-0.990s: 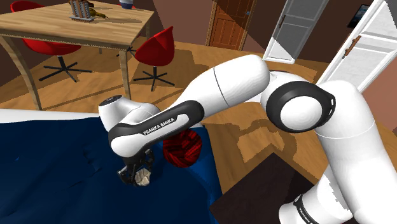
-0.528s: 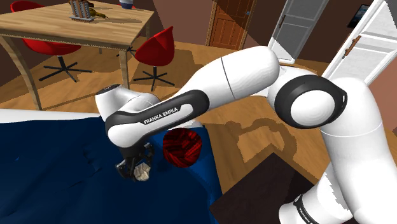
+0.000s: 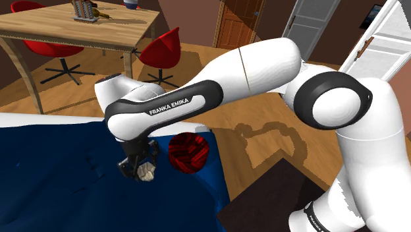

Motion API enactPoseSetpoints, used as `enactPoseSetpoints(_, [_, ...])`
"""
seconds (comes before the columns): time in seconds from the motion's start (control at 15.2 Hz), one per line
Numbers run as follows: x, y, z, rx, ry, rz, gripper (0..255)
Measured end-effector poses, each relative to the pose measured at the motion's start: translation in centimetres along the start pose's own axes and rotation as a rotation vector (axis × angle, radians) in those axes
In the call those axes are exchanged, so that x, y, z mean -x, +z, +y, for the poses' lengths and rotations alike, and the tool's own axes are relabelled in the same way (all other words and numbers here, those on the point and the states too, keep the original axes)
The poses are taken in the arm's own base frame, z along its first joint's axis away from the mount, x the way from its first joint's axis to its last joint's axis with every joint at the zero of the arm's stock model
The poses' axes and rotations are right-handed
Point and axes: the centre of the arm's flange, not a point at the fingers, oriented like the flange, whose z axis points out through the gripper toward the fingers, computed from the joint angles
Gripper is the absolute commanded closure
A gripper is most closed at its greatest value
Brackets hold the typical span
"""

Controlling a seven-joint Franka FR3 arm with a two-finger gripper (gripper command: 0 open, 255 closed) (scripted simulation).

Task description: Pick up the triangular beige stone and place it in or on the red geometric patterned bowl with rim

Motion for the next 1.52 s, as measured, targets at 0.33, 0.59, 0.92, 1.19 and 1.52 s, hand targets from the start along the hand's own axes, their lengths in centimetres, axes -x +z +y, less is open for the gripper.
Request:
enactPoseSetpoints(0.33, [0.8,-2.5,0.0,0.0,0.0,0.0,255])
enactPoseSetpoints(0.59, [1.5,-4.5,0.3,0.0,0.0,0.0,255])
enactPoseSetpoints(0.92, [2.2,-5.4,3.0,0.0,0.0,-0.001,255])
enactPoseSetpoints(1.19, [2.7,-5.5,7.9,0.0,0.001,0.0,255])
enactPoseSetpoints(1.52, [3.2,-5.3,14.5,0.0,0.001,0.0,255])
